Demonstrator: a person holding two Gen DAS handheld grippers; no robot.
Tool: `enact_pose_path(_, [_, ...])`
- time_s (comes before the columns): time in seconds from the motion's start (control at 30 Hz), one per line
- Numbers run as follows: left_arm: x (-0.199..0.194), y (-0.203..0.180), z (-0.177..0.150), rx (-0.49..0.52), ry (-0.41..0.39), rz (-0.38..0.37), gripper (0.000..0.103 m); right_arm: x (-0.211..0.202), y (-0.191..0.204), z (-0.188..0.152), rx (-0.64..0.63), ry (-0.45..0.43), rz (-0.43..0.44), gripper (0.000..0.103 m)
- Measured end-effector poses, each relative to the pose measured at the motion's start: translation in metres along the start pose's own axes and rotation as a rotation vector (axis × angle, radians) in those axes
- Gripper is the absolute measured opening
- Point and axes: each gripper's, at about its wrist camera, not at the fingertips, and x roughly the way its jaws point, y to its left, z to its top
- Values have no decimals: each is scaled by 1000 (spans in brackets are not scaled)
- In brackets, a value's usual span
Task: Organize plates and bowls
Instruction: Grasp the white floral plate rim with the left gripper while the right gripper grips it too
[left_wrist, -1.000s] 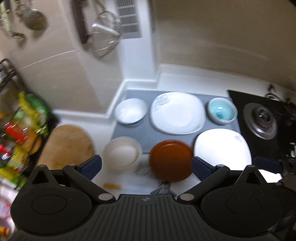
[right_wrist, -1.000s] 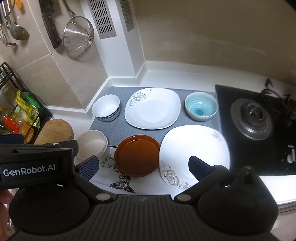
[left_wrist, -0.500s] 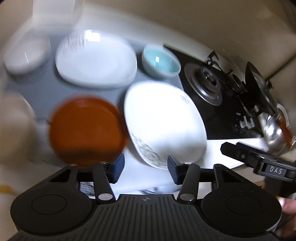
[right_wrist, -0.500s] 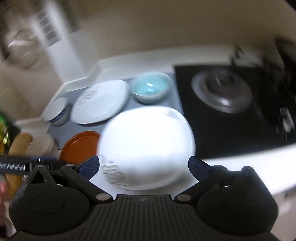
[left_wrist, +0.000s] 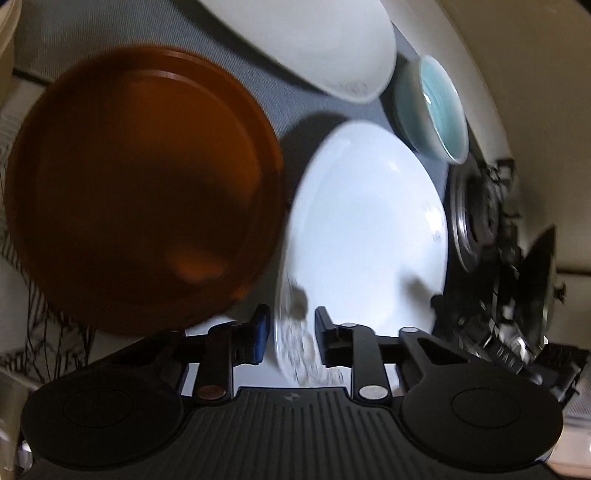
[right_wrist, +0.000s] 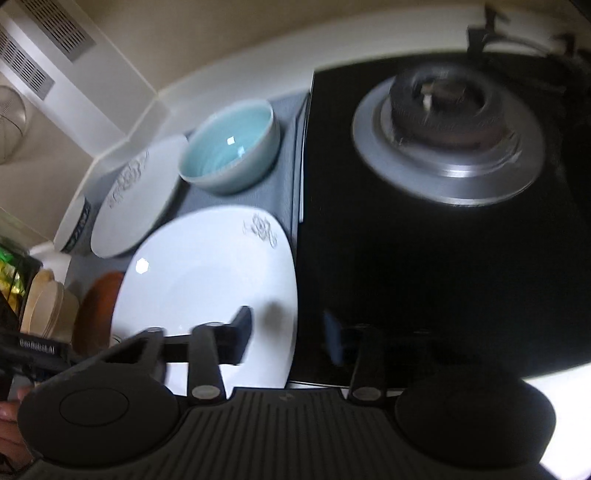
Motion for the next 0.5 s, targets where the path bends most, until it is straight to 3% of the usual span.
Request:
enact_pose_path(0.1, [0, -9, 5, 28, -29, 24, 23, 10, 2, 0, -23, 8, 40, 24])
enact_pose_path(0.23, [-8, -16, 8, 92, -45, 90, 19, 6, 4, -2, -22, 26, 18, 12])
enact_pose_path(0.33, [-13, -19, 3, 145, -51, 98, 19, -1, -4, -8, -2, 37, 51, 12])
enact_pose_path(0.5, [-2, -19, 7, 93, -20, 79, 22, 1, -12, -15, 6, 65, 120, 17])
